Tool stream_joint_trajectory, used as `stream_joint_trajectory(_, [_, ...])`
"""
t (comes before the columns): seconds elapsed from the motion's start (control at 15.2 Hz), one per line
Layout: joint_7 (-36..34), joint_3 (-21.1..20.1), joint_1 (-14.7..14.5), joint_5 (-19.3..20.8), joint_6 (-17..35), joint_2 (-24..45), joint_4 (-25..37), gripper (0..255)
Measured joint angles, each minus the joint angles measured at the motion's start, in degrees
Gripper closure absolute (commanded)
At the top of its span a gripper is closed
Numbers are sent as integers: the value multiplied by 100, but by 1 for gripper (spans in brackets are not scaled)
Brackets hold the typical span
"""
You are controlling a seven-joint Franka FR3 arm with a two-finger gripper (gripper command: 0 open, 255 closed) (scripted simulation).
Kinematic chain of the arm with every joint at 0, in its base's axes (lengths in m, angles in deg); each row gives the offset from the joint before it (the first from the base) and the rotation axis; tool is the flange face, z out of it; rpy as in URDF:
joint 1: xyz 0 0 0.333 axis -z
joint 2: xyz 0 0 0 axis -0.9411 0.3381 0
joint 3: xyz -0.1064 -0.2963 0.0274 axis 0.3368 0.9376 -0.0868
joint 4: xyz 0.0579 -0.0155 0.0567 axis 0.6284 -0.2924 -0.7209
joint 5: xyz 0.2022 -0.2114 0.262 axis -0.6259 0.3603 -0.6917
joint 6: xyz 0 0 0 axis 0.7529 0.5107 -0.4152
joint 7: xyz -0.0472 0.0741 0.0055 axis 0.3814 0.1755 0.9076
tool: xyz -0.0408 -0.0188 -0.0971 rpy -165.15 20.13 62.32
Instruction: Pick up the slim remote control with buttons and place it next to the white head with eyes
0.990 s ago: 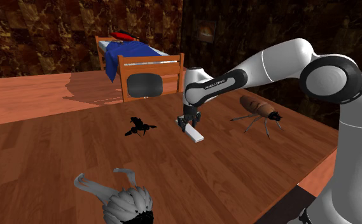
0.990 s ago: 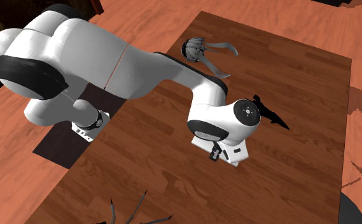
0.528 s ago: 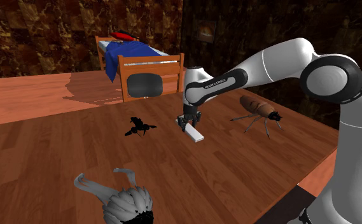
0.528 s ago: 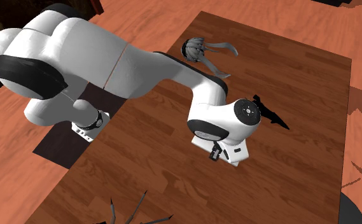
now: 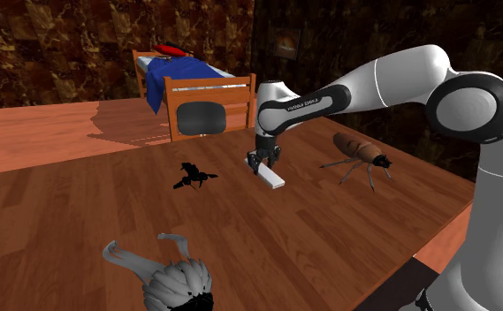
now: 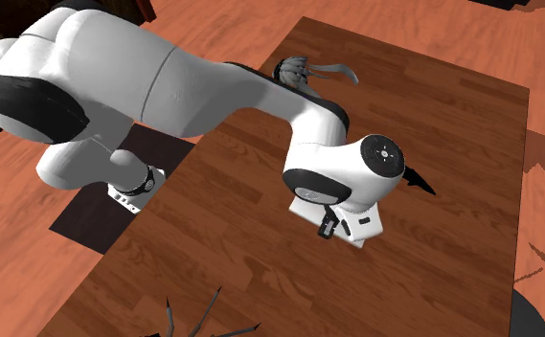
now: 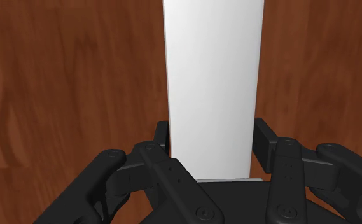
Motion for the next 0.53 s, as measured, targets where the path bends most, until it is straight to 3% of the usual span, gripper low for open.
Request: stream_joint_trajectory(0.53, [30, -12, 8, -37, -550, -202, 351, 255])
